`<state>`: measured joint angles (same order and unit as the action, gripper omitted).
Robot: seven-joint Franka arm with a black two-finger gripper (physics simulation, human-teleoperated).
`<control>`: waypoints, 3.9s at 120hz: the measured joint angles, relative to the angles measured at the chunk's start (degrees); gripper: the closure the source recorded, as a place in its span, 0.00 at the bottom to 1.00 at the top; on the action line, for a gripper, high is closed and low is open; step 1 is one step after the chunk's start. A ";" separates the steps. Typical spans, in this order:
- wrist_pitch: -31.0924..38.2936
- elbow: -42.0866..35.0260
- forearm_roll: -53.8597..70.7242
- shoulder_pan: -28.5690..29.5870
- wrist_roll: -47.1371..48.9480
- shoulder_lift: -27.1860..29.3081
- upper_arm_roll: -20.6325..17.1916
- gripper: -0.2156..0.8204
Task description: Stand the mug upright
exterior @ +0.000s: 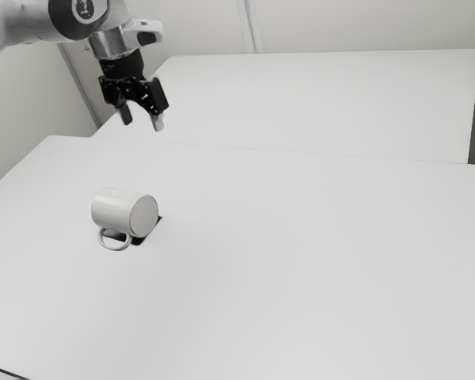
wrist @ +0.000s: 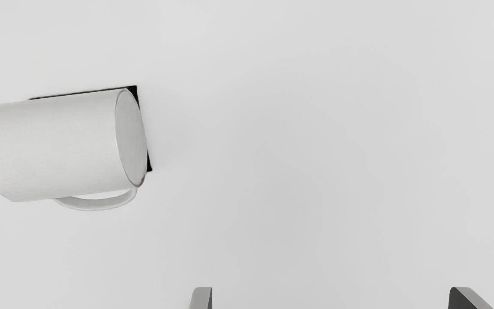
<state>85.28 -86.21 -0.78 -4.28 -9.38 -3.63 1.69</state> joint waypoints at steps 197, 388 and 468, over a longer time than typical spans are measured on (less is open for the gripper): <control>-7.25 -1.29 -63.03 23.61 -48.40 -32.40 25.82 0.21; 30.79 -27.92 -2.97 -0.91 -23.38 1.87 -1.92 0.97; 45.60 -48.85 3.27 -2.14 4.18 14.31 -3.33 0.87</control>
<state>130.88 -135.07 2.50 -6.42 -5.21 10.69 -1.64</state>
